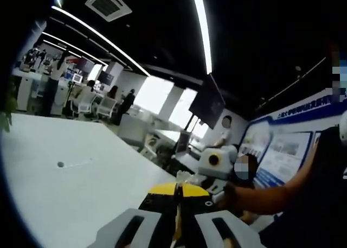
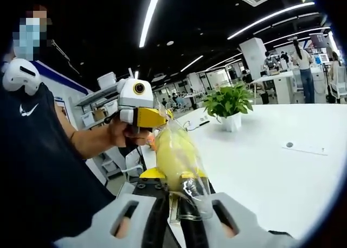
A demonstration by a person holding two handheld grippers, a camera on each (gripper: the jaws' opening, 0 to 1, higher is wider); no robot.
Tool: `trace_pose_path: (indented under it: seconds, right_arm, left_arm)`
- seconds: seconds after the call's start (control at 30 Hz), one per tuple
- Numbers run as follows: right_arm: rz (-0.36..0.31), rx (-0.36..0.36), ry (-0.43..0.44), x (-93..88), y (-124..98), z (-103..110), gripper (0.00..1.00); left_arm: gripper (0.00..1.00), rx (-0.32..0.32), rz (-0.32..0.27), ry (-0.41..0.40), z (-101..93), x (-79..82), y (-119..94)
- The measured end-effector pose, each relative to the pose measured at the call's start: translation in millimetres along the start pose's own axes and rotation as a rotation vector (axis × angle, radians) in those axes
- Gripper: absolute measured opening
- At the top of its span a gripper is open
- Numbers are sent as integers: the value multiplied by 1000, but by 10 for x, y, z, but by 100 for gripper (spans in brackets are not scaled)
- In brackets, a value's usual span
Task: Compare the silicone blocks by pressing each to a similar depth, holding the contact briefly, and releasing to observe deformation and rebound differences across the visible hardness samples.
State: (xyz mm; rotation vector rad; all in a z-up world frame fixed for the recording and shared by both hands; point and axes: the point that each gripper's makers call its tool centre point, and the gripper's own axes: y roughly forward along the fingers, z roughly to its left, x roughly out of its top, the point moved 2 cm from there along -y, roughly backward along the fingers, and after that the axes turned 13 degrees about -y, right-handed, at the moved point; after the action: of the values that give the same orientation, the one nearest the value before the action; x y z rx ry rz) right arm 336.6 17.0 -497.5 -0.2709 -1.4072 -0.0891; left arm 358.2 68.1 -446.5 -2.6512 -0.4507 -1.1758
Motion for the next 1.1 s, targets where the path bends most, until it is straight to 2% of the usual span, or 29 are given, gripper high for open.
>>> trace_pose_path:
  seconds: [0.2,0.37,0.53,0.83,0.93,0.97,1.03,1.1]
  right_arm:
    - [-2,10,25,-11,-10,2,1]
    - [-5,-3,22,-16,-63,-24,1]
    - [1,3,13,-22,-119,-13,1]
    - [11,7,-24,-84,-115,-17,0]
    - [1,18,-31,-68,-103,8,0]
    - [-15,25,-36,-55,-106,23,1]
    - [-28,43,-46,-54,-113,48,2]
    - [-21,34,-55,-66,-98,44,4]
  left_arm:
    - [0,19,-7,-13,16,-10,29]
    - [0,17,-22,7,4,-17,84]
    - [0,23,-10,-3,-26,-37,130]
    - [0,53,-21,62,-27,-113,112]
    - [0,51,-15,7,-34,-103,84]
    - [0,42,-12,-43,-62,-105,79]
    - [0,29,-9,-17,-95,-93,70]
    - [0,54,0,28,-82,-108,69]
